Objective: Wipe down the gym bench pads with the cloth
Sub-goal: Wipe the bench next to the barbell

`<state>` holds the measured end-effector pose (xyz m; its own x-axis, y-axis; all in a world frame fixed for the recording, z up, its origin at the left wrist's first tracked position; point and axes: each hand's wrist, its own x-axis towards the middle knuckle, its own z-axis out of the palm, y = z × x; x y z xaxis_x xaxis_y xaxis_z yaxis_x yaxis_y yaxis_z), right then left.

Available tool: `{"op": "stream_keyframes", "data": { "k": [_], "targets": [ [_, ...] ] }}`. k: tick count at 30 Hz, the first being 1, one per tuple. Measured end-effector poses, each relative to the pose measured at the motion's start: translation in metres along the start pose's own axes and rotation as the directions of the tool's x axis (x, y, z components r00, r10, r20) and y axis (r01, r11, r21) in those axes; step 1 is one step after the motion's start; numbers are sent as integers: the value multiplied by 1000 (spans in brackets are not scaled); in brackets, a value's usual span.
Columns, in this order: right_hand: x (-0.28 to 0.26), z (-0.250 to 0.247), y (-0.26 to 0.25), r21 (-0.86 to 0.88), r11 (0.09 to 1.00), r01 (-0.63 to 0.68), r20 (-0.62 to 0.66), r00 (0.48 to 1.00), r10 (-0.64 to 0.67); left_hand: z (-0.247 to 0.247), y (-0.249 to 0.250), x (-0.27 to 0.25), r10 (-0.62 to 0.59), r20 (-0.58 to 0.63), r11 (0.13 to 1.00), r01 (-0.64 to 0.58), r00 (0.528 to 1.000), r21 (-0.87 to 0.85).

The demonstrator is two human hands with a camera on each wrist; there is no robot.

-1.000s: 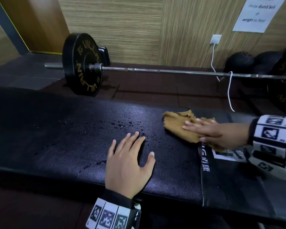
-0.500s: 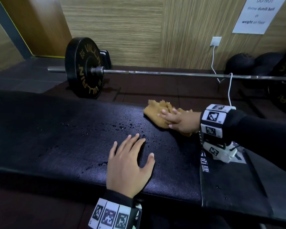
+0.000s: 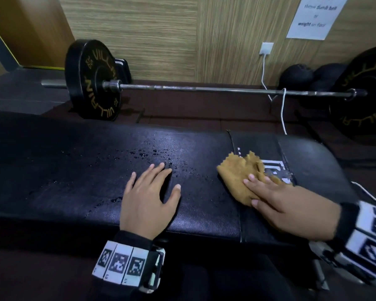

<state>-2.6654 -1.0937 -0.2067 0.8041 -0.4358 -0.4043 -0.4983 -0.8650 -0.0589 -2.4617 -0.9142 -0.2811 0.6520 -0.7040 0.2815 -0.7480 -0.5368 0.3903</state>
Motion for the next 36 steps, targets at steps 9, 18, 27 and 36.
{"op": "stream_keyframes", "data": {
  "k": [9,18,27,36],
  "targets": [
    [-40,58,-33,96,988,-118,-485,862,150,-25,-28,-6,41,35,999,-42,999,33],
    [14,65,-85,253,920,-300,-495,777,389,-32,-50,-14,-64,6,981,62,998,184],
    [43,61,-163,97,994,46,-464,886,5,-28,-51,-17,-64,-19,980,66,998,190],
    [-20,93,-115,58,997,-53,-524,848,75,-26,-53,-19,-65,-57,981,74,996,178]
  ]
}}
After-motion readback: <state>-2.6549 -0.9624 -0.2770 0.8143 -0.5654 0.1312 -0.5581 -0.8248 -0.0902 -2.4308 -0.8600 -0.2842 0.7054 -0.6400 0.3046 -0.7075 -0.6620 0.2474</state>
